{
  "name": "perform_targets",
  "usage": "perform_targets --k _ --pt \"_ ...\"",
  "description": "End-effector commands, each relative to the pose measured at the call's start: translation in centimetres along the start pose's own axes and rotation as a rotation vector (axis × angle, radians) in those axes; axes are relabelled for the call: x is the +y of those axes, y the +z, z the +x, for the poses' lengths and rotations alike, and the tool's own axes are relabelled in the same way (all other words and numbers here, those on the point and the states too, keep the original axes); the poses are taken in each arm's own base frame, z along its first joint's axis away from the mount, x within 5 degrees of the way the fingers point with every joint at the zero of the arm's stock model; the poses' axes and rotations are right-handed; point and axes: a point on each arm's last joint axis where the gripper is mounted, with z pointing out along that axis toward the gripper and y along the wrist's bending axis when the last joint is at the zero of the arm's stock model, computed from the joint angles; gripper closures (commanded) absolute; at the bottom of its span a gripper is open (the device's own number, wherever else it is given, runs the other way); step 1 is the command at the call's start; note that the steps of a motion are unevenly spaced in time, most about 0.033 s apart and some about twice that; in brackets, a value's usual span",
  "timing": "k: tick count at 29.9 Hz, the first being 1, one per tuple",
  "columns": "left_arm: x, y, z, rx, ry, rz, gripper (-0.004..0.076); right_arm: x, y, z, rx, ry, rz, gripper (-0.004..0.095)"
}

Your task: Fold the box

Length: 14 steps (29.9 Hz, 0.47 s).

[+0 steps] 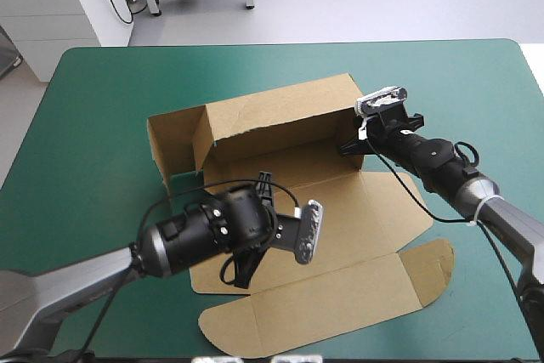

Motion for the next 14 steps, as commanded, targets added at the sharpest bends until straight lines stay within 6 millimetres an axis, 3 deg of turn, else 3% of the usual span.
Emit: perform_targets --k 1,7,14 --pt "1.7 -3.5 3.4 -0.109 -0.155 0.083 0.0721 -0.2 -0.2 -0.6 -0.014 -0.015 -0.012 0.0927" --pt "4.1 -5.7 9.5 -0.206 -0.393 0.062 0.0724 0.0 -0.2 -0.5 -0.006 -0.022 -0.032 0.0927" --pt "5.3 -8.3 17.9 -0.202 -0.758 -0.12 0.0731 0.4 0.4 0.1 0.03 -0.01 -0.072 0.0927"
